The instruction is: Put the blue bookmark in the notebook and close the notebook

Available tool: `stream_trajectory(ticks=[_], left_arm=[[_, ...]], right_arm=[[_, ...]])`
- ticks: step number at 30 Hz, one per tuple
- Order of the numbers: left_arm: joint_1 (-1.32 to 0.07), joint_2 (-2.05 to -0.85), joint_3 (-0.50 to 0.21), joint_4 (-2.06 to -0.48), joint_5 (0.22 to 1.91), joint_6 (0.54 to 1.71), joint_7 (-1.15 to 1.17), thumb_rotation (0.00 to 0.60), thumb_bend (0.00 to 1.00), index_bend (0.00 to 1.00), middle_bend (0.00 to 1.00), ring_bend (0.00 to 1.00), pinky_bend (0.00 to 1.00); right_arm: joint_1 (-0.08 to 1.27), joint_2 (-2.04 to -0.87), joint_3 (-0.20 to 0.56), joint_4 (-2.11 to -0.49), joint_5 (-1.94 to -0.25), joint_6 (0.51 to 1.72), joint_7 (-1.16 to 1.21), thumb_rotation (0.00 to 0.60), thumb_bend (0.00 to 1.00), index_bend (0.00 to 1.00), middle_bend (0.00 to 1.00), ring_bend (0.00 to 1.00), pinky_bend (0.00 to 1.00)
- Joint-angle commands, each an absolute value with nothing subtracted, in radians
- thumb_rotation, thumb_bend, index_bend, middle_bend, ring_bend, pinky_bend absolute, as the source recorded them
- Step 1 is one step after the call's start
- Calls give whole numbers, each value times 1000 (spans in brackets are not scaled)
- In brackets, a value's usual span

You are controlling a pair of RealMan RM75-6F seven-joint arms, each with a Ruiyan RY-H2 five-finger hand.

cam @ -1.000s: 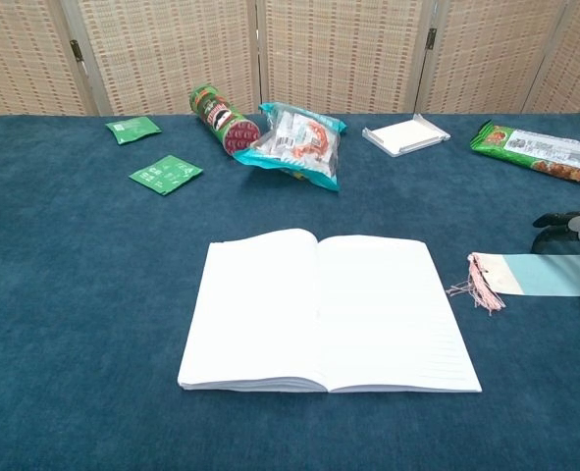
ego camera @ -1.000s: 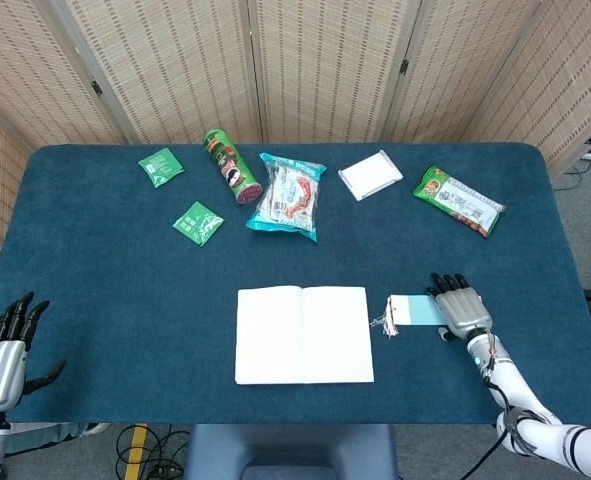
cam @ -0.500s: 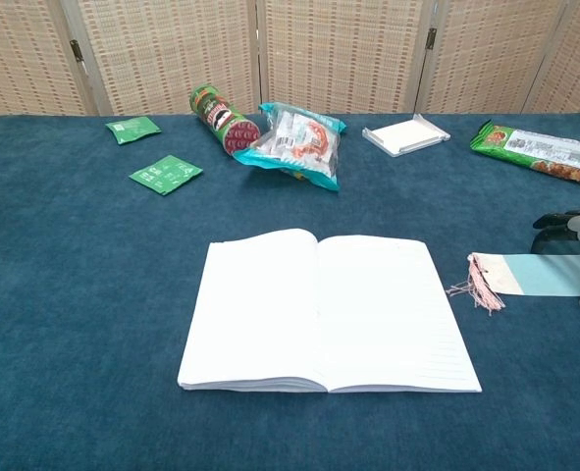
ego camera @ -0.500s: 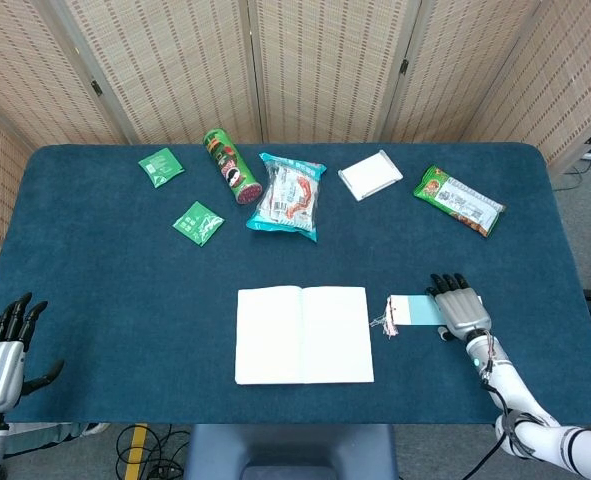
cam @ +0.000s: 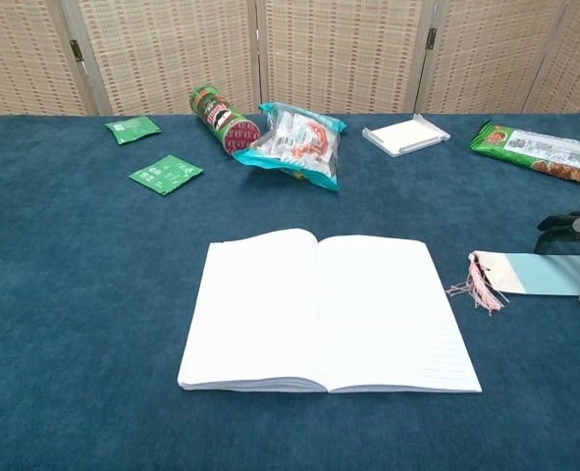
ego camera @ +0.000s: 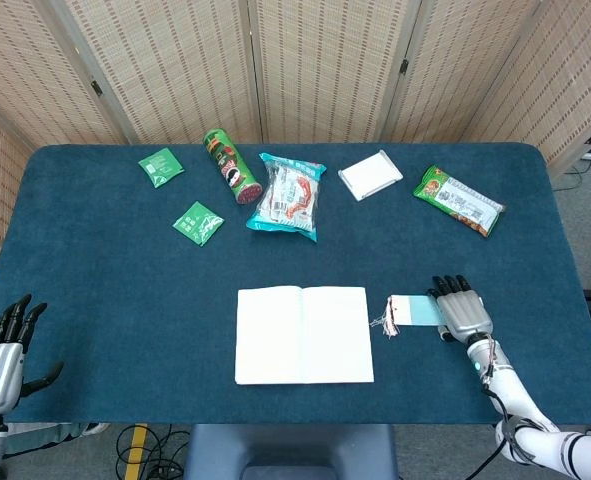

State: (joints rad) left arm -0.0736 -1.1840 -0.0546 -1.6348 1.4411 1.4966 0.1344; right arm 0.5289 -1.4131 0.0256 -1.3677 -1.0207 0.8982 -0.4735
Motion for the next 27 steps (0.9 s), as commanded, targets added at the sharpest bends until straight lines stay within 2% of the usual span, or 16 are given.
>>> stream_trajectory(ticks=[1, 7, 15, 27], left_arm=[[-73, -1184, -54, -1633, 1440, 1495, 133, 600, 253, 129, 0, 13, 162], [-71, -1182, -54, -1633, 1437, 1494, 134, 600, 253, 129, 0, 13, 162], [-72, -1175, -57, -1650, 1440, 1501, 150, 600, 253, 129, 0, 13, 162], [-56, -1153, -52, -1692, 1447, 1526, 173, 600, 253, 129, 0, 13, 162]], right_arm=[[527, -1411, 26, -1374, -1028, 906, -471, 600, 305, 329, 57, 0, 0], [526, -1384, 14, -1418, -1129, 943, -446, 600, 304, 328, 58, 0, 0], [579, -1298, -22, -1482, -1435, 974, -319, 600, 259, 329, 67, 0, 0], [715, -1218, -96, -1541, -1814, 987, -168, 600, 258, 336, 102, 0, 0]])
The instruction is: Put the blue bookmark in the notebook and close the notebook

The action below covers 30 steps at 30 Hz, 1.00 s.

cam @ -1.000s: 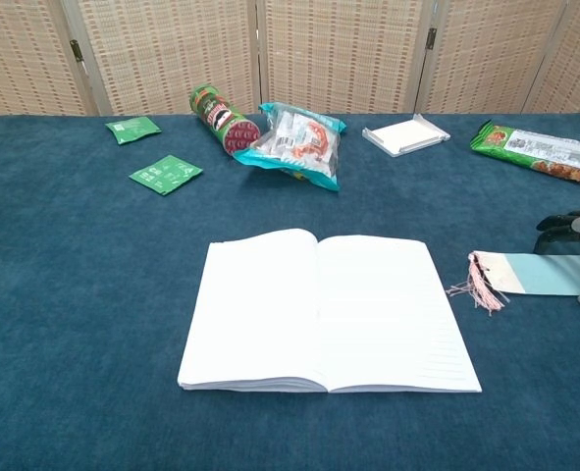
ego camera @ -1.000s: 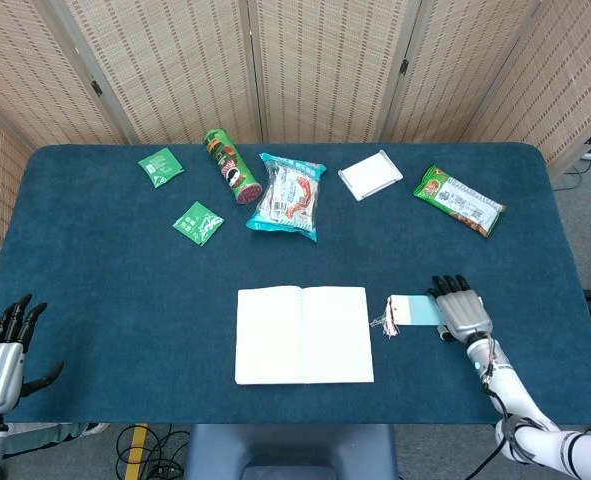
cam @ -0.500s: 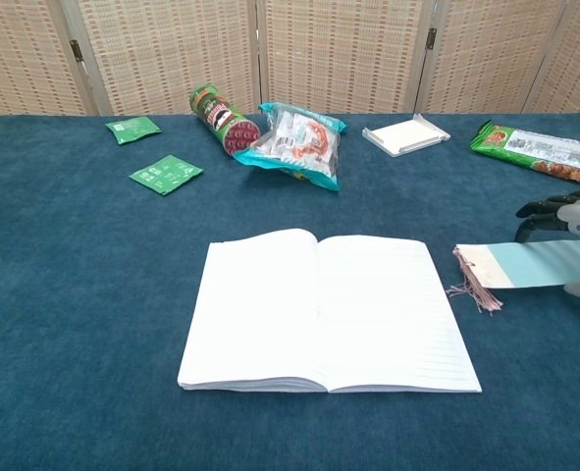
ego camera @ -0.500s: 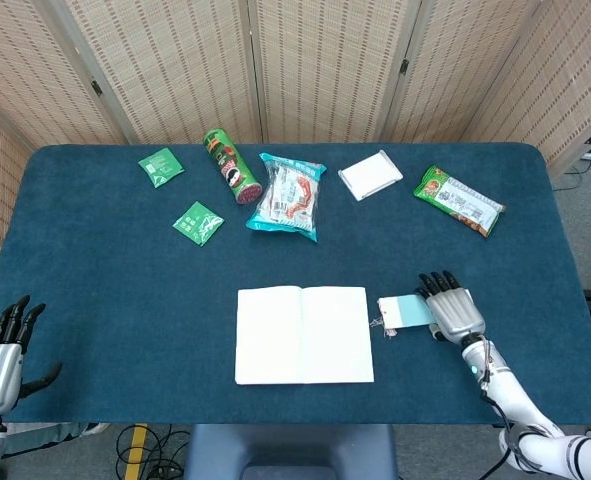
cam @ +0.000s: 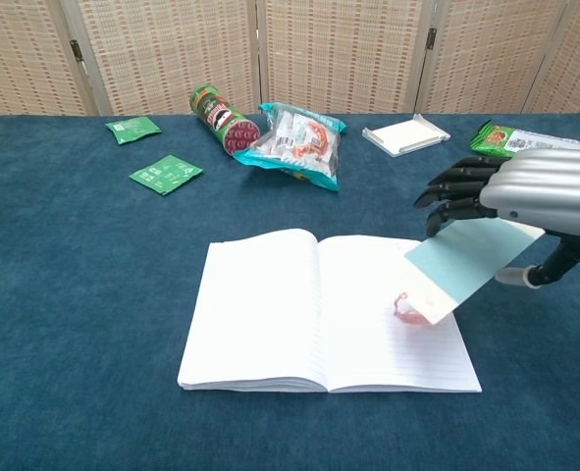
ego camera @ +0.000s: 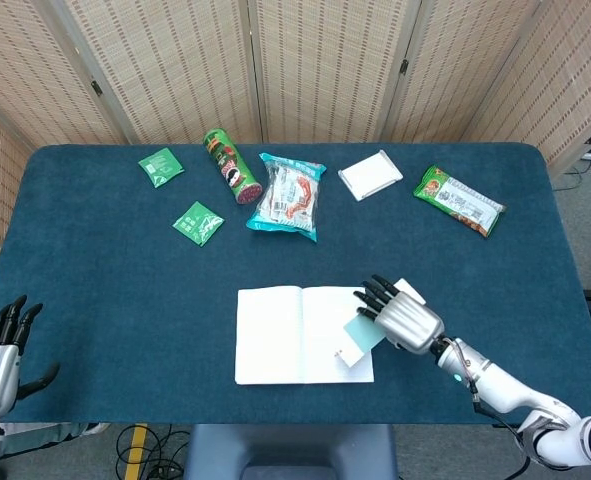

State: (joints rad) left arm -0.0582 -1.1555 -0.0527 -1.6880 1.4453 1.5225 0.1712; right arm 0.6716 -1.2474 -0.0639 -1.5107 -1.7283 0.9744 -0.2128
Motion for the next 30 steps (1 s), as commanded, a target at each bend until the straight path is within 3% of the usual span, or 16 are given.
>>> stream_trajectory(ticks=[1, 8, 18, 30], left_arm=[[-54, -1151, -51, -1695, 1449, 1529, 174, 600, 253, 129, 0, 13, 162], [-42, -1139, -47, -1707, 1450, 1541, 178, 600, 253, 129, 0, 13, 162], [-25, -1126, -45, -1717, 1452, 1561, 173, 600, 253, 129, 0, 13, 162], [-21, -1123, -46, -1722, 1453, 1561, 178, 600, 253, 129, 0, 12, 162]], right_arm=[[721, -1214, -103, -1546, -1837, 992, -165, 600, 258, 337, 104, 0, 0], [750, -1204, -149, -1560, -1983, 1060, -103, 600, 259, 347, 121, 0, 0], [832, -1216, -195, -1511, -2107, 1036, -52, 600, 286, 356, 135, 0, 0], [933, -1328, -192, -1212, -2199, 1078, 5, 600, 293, 363, 141, 0, 0]])
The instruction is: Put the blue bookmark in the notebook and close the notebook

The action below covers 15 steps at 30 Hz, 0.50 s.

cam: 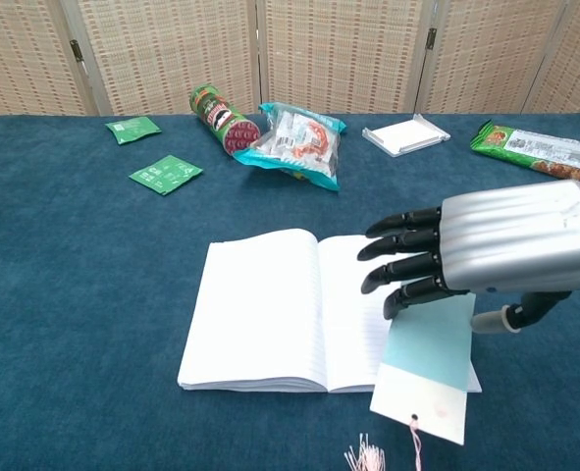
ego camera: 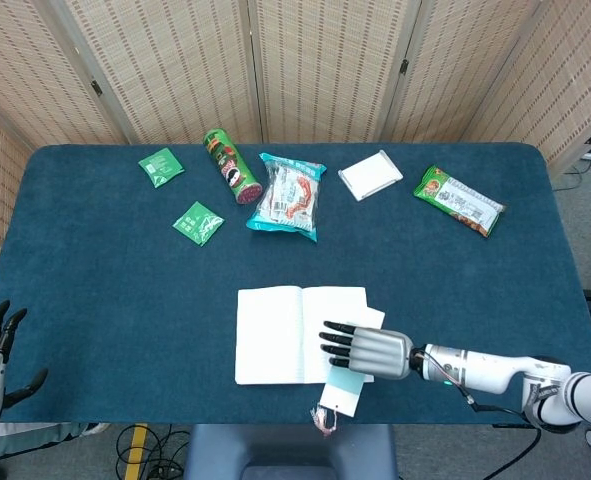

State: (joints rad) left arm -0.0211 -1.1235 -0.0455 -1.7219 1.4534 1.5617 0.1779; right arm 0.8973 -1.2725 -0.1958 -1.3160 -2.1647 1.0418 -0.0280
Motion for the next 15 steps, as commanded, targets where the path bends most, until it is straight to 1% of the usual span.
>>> stream_trajectory(ticks=[1, 4, 8, 15], left_arm=[[-22, -1123, -47, -1723, 1452, 1561, 180, 600, 253, 129, 0, 13, 162], [-22, -1124, -47, -1726, 1453, 1560, 183, 600, 253, 129, 0, 13, 162], [-21, -1124, -45, -1728, 1454, 1559, 190, 600, 253, 129, 0, 13, 162], [-21, -1123, -46, -1733, 1456, 1559, 198, 600, 253, 129, 0, 13, 162]], right_arm=[[942, -1345, -193, -1175, -2213, 1094, 10, 600, 293, 364, 141, 0, 0], [971, -1414, -202, -1031, -2261, 1159, 34, 600, 295, 365, 141, 0, 0], [991, -1490, -215, -891, -2279, 1226, 90, 600, 295, 366, 140, 0, 0], [1019, -1584, -236, -742, -2274, 1279, 154, 600, 295, 365, 141, 0, 0]])
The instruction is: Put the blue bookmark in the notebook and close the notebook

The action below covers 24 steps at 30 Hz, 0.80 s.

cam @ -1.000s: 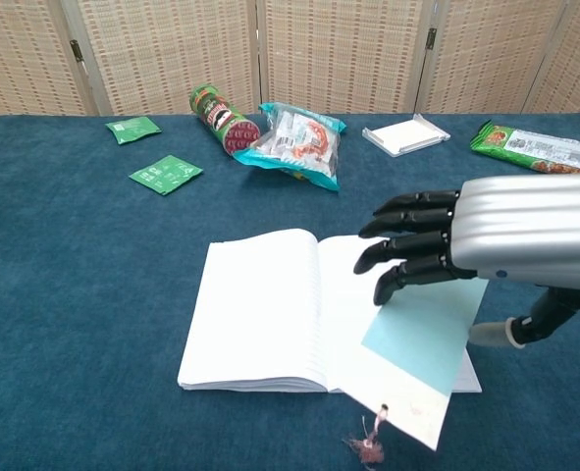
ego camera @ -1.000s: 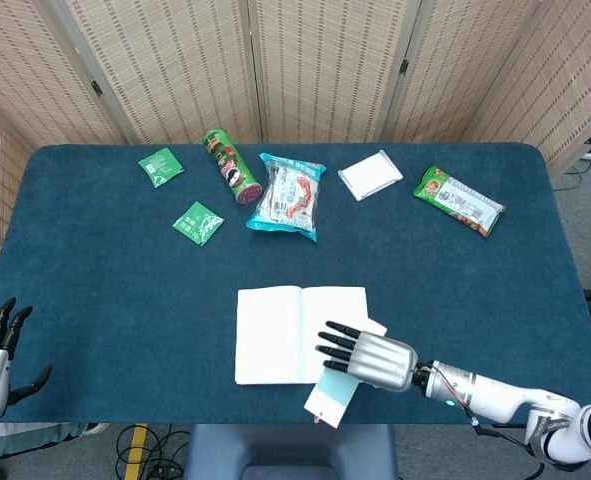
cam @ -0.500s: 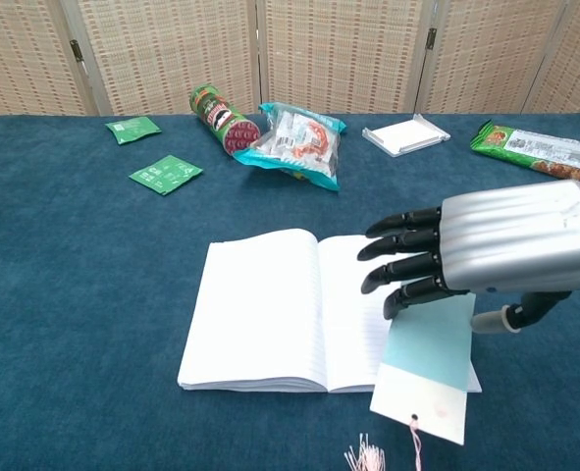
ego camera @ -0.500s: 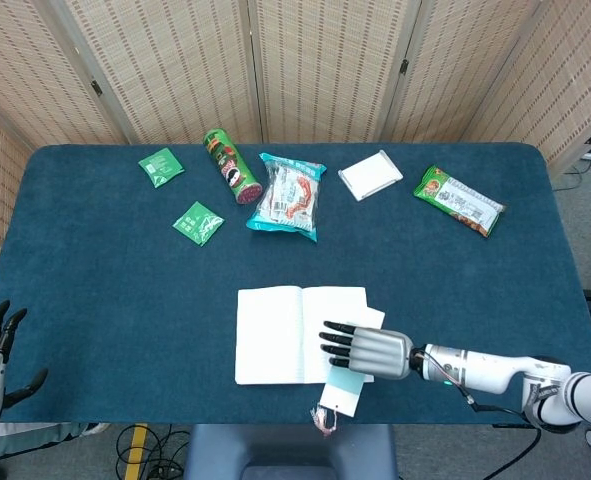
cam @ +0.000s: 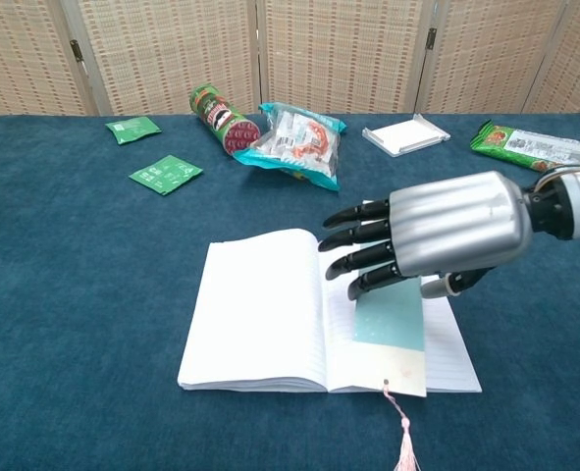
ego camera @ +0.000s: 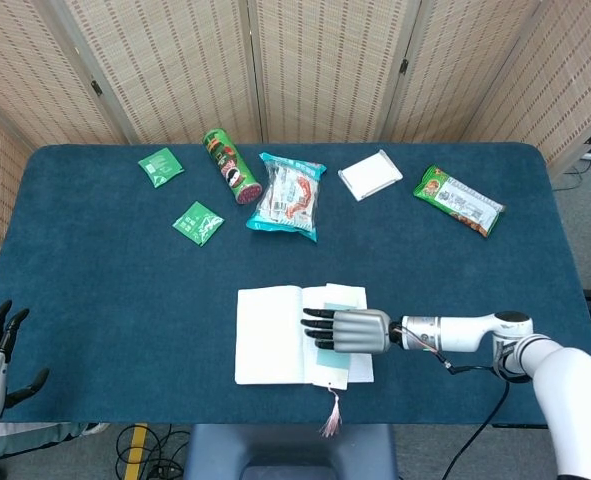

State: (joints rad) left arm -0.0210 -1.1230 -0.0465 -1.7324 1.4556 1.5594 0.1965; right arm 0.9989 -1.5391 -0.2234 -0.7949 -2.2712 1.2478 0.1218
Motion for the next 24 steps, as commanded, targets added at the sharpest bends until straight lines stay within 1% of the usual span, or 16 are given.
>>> stream_trajectory(ticks=[1, 8, 24], left_arm=[[-21, -1123, -47, -1734, 1455, 1558, 199, 600, 253, 129, 0, 13, 162], [-20, -1121, -48, -1737, 1452, 1557, 203, 600, 253, 129, 0, 13, 162], [-15, -1120, -48, -1741, 1447, 1559, 212, 600, 253, 128, 0, 12, 162]], right_arm=[[1023, -1594, -237, -728, -2272, 1285, 157, 600, 295, 365, 141, 0, 0], [1047, -1641, -255, -662, -2249, 1291, 184, 600, 295, 366, 141, 0, 0], [1089, -1702, -292, -519, -2212, 1335, 225, 600, 278, 365, 133, 0, 0]])
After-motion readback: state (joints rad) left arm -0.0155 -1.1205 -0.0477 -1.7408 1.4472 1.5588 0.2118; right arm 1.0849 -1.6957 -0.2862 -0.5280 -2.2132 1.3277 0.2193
